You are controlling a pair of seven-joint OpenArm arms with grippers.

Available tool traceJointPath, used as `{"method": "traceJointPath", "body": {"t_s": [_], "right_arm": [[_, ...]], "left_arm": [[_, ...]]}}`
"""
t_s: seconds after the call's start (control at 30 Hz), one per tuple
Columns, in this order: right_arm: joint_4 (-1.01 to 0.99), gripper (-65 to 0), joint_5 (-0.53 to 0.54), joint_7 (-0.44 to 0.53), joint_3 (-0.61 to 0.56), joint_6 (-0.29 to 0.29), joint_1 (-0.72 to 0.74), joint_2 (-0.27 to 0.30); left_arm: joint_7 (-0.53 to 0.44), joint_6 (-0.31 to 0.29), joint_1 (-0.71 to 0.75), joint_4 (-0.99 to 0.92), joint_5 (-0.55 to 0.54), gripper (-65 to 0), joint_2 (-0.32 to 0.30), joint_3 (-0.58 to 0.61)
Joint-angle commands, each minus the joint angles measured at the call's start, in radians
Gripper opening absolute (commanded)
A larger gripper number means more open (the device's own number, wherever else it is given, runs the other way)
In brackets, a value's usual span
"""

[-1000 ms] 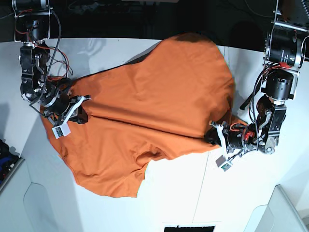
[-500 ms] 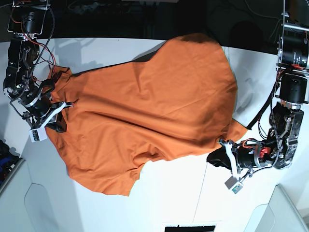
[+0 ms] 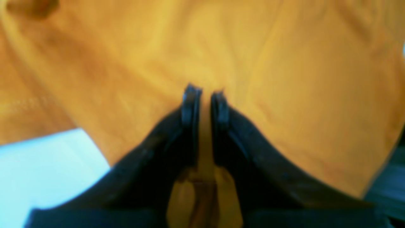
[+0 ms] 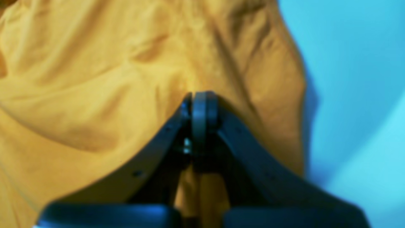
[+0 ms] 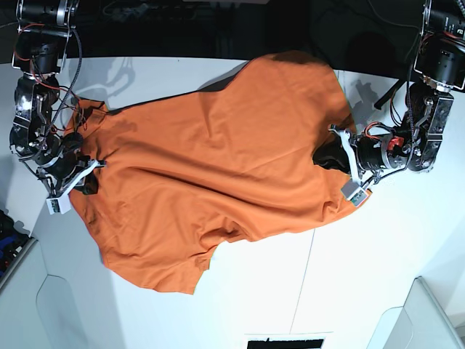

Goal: Layout the t-shirt on the table in an organized manner, then fold the t-shirt properly
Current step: 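Regrasp the shirt edges with both grippers and stretch it flat, then drag the shirt hem with the left gripper to straighten the body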

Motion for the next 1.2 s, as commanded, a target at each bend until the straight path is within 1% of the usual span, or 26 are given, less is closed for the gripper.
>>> {"method": "traceJointPath", "body": {"t_s": [0.0, 0.07, 0.1, 0.27, 0.47, 0.6, 0.7, 0.8, 0.87, 0.97, 1.03, 1.1, 1.17], "right_arm": [[0.014, -65.0, 0.013, 0.024, 0.006, 0.012, 0.024, 0.012], [0.014, -65.0, 0.013, 0.025, 0.006, 0.011, 0.019, 0.013], [0.014, -65.0, 0.012, 0.022, 0.006, 0.011, 0.016, 0.015], [0.014, -65.0, 0.014, -0.016, 0.007, 0.011, 0.013, 0.023], [0.014, -65.0, 0.083, -0.017, 0.007, 0.011, 0.013, 0.023], [0.018, -65.0, 0.112, -0.017, 0.014, 0.011, 0.014, 0.022], [0.031, -65.0, 0.145, -0.017, 0.035, 0.012, 0.014, 0.019], [0.056, -65.0, 0.172, -0.039, 0.078, 0.016, 0.013, 0.017], [0.08, -65.0, 0.2, -0.087, 0.119, 0.016, 0.013, 0.017], [0.114, -65.0, 0.266, -0.188, 0.201, 0.02, 0.013, 0.017], [0.129, -65.0, 0.319, -0.254, 0.266, 0.05, 0.012, 0.017], [0.145, -65.0, 0.386, -0.302, 0.327, 0.057, -0.004, 0.018], [0.161, -65.0, 0.454, -0.331, 0.373, 0.068, -0.038, 0.018]], "left_arm": [[0.016, 0.019, -0.004, -0.005, 0.105, -55.5, -0.009, -0.001], [-0.047, 0.019, -0.016, -0.023, 0.216, -55.5, -0.008, -0.001], [-0.071, 0.019, -0.031, -0.035, 0.251, -55.5, -0.009, -0.001], [-0.102, 0.019, -0.168, -0.159, 0.355, -55.5, 0.002, -0.001], [-0.146, 0.019, -0.349, -0.369, 0.401, -55.5, 0.026, -0.001], [-0.141, 0.06, -0.426, -0.43, 0.394, -55.5, 0.038, -0.001], [-0.097, 0.062, -0.449, -0.426, 0.336, -55.5, 0.037, -0.001], [-0.019, 0.019, -0.452, -0.39, 0.219, -55.5, 0.037, -0.001], [0.032, 0.019, -0.444, -0.352, 0.121, -55.5, 0.034, -0.001], [0.064, 0.019, -0.418, -0.272, -0.008, -55.5, 0.014, -0.001], [0.071, 0.019, -0.389, -0.208, -0.058, -55.5, -0.013, -0.001], [0.086, 0.019, -0.351, -0.14, -0.094, -55.5, -0.042, -0.001], [0.1, 0.019, -0.301, -0.076, -0.105, -55.5, -0.069, -0.001]]}}
